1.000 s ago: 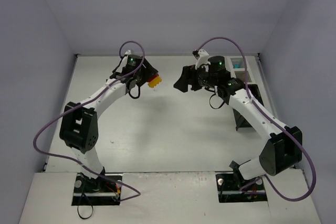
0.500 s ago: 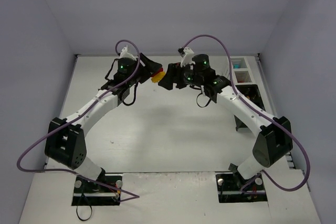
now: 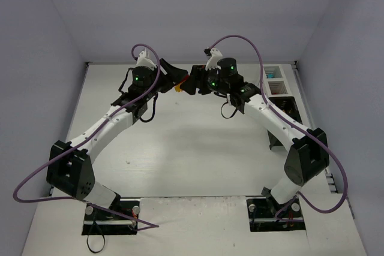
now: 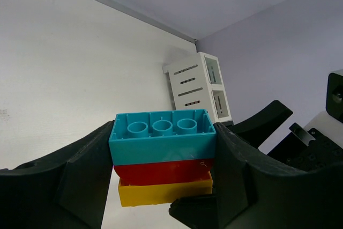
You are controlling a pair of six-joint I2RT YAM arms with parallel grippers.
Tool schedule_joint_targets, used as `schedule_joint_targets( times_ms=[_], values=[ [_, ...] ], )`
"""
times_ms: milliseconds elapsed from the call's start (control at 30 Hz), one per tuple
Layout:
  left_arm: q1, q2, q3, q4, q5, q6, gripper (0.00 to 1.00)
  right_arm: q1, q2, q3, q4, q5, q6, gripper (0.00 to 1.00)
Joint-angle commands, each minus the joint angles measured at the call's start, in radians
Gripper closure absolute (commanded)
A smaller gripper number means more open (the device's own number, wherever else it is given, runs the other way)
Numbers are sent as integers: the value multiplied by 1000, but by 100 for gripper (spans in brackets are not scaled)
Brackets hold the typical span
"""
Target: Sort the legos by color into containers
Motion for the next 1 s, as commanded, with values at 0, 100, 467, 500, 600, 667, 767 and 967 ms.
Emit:
schedule_joint_targets(
  times_ms=[0,100,467,500,600,667,767,967],
  values=[
    [-10,-29,10,100,4,16,100,3,-6,54,106,-12,15,37],
    [-12,-35,2,114,-4,15,100,5,-1,47,113,-8,13,42],
    [-16,-37,-13,101,-38,4,100,3,-12,-1,124,-26,-22,100],
    [-15,-35,-10,97,-53,2,100,2,-26,-25,115,-28,-28,100],
    [-13,-18,2,91,-59,-7,100,-3,-61,-94,92,-25,-44,100],
    [-10,-5,8,86,-64,-13,100,-6,-75,-125,77,-22,-53,100],
    [-7,14,18,91,-68,-16,100,-14,-105,-177,34,-8,-82,100],
    [5,52,44,97,-76,-19,100,-52,-153,-205,-69,21,-154,100]
  ],
)
